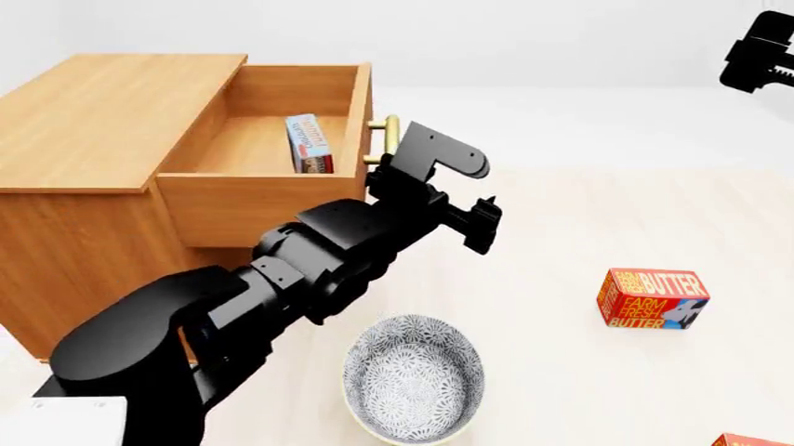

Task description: Put the chocolate pudding in the top drawer of the cabinet and close it.

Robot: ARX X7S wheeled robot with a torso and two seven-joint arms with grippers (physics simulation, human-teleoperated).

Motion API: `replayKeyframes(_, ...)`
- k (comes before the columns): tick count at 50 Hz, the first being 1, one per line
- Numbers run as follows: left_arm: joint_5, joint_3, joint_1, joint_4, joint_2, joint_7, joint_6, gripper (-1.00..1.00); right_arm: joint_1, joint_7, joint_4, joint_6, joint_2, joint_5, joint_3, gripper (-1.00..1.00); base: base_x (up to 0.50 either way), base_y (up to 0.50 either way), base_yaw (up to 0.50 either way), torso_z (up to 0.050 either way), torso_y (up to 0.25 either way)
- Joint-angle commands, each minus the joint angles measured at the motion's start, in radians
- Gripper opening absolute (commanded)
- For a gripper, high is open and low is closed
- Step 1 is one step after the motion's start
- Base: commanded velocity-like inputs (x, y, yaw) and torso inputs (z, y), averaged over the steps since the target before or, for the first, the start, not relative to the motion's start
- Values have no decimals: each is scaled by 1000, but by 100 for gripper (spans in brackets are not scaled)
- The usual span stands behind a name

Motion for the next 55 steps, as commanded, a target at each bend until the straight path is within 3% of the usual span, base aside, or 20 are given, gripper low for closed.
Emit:
replayKeyframes(1,-3,0,7,-105,0,35,10,100,2,6,-10,8,14,-14,16,100,0,0,0,0,0)
replayKeyframes(21,0,-30,-18,-395,0,148,35,100,-38,-3,33,18,-21,-10,56,100,9,0,-1,0,0)
replayKeyframes(27,49,-82,-10,-398,-20,139,24,100,-49,-1,37,16,-24,-12,63,100,11,0,-2,0,0)
replayKeyframes(43,142,-328,-17,-398,-52,131,-34,100,-47,7,25,25,-9,-29,77,100,10,0,-2,0,0)
replayKeyframes(55,294,-539,-7,-398,-72,127,-75,100,-69,11,34,19,-16,-30,94,100,14,0,-1,0,0)
